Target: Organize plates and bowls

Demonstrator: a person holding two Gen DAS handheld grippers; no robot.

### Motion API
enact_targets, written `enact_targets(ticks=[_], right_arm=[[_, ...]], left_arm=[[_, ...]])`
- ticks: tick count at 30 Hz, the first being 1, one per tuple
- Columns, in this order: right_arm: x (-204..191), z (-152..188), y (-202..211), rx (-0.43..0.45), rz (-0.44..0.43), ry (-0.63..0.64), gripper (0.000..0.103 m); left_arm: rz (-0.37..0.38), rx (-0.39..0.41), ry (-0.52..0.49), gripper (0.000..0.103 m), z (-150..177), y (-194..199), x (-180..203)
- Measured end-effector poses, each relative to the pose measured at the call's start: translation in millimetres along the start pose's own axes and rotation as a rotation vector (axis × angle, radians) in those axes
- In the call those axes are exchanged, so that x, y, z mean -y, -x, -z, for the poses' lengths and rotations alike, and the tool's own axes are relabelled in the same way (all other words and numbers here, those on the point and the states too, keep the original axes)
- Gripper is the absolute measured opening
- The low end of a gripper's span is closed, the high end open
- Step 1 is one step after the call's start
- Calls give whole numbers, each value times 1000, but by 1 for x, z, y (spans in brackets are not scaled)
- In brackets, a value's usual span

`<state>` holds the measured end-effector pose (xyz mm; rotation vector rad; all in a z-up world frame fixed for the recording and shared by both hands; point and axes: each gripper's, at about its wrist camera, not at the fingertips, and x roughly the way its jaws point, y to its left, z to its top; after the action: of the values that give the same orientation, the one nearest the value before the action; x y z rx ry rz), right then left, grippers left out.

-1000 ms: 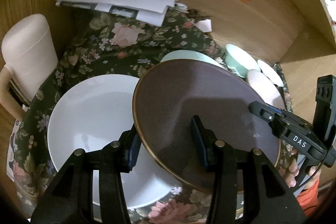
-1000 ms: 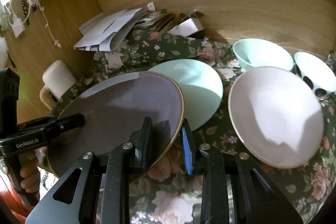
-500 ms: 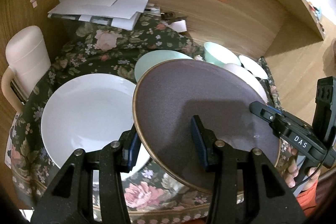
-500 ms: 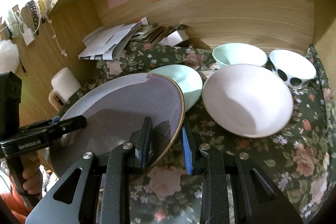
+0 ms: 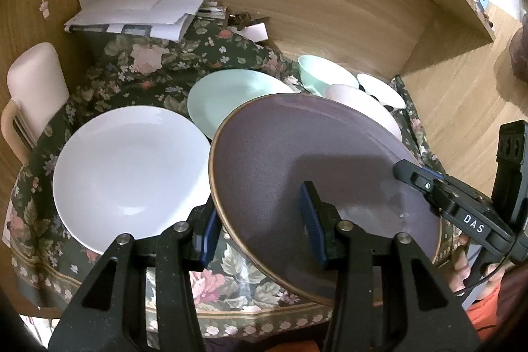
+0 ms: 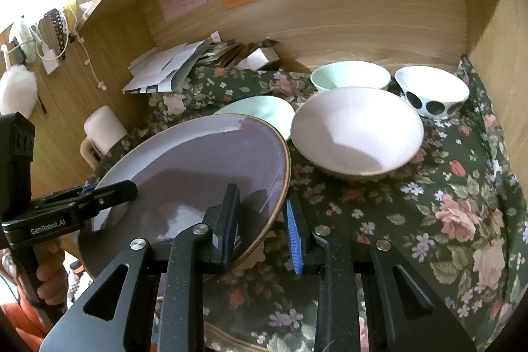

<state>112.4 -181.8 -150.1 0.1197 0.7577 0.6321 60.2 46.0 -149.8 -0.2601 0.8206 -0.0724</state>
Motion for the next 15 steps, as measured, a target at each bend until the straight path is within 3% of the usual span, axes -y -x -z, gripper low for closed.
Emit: enact_targets(ticks=[15], right_arm=[[19,22,-7,-49,17,-58,24]], left_arm=[[1,-70,-8,45,13,-27,10]])
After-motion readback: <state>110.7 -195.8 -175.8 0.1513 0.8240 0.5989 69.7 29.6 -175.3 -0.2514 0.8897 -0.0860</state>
